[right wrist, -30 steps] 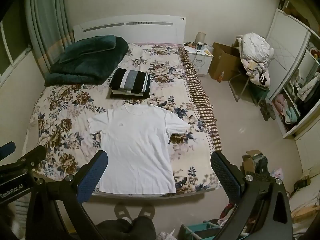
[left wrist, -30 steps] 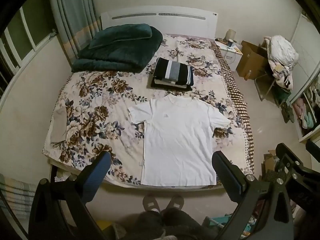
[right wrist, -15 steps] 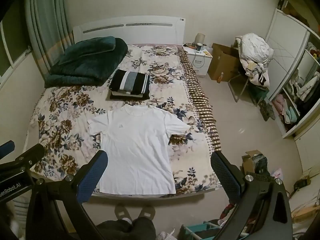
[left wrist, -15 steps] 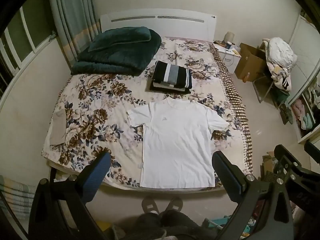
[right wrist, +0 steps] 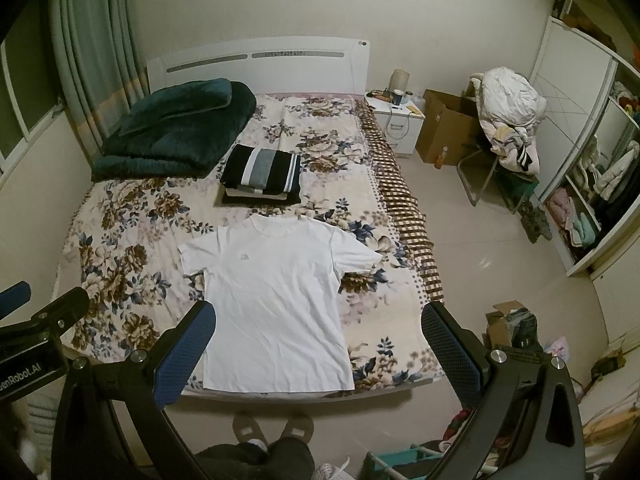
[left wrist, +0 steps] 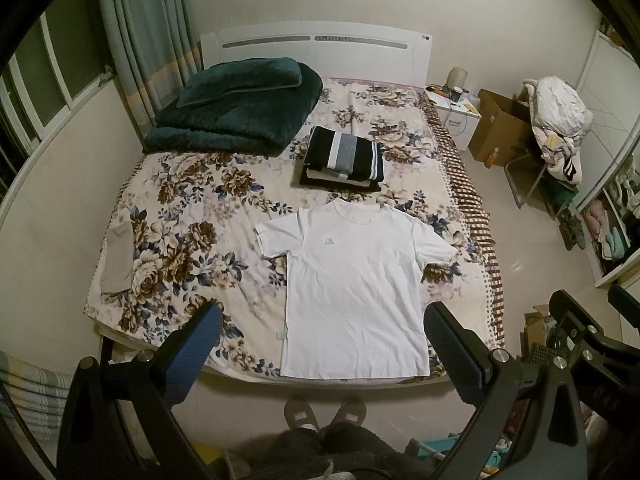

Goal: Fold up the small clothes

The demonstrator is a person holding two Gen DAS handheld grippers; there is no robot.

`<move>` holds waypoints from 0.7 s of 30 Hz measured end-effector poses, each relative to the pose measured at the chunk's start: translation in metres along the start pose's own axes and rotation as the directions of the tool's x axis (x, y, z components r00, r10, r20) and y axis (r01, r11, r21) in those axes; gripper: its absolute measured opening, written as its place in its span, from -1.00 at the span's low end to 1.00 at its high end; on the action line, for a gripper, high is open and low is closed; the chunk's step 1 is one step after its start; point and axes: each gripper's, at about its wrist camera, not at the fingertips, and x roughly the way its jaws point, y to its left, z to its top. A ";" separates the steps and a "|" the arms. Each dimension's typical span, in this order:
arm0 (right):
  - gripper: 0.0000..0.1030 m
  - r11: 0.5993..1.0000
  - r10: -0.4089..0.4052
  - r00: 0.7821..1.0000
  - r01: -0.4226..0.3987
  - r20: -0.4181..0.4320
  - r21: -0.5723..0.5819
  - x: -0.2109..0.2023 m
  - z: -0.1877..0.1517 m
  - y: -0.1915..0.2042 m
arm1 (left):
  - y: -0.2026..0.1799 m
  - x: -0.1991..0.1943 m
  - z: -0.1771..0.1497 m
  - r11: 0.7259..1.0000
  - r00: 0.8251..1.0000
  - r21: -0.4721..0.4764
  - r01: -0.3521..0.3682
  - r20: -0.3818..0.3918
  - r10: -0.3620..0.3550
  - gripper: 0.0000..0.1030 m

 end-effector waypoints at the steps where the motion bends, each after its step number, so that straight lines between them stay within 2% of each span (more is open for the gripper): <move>1: 1.00 1.000 0.001 1.000 -0.001 0.001 0.001 0.000 0.000 0.000 | 0.003 0.001 -0.003 1.000 1.000 0.000 0.002 0.001 -0.002 1.00; 6: 1.00 1.000 0.002 1.000 -0.002 0.001 0.001 -0.004 0.007 -0.002 | -0.004 -0.009 0.022 1.000 1.000 -0.003 -0.002 0.003 0.002 1.00; 10: 1.00 1.000 0.004 1.000 -0.004 0.004 0.002 -0.003 0.003 -0.002 | -0.002 -0.009 0.018 1.000 1.000 -0.002 -0.001 0.004 0.001 1.00; 14: 1.00 1.000 0.005 1.000 -0.005 0.004 -0.001 -0.010 0.018 0.004 | -0.002 -0.009 0.018 1.000 1.000 -0.005 -0.001 0.006 0.001 1.00; 21: 1.00 1.000 0.006 1.000 -0.006 0.007 0.002 -0.009 0.014 0.005 | 0.000 -0.010 0.017 1.000 1.000 -0.006 0.001 0.009 -0.001 1.00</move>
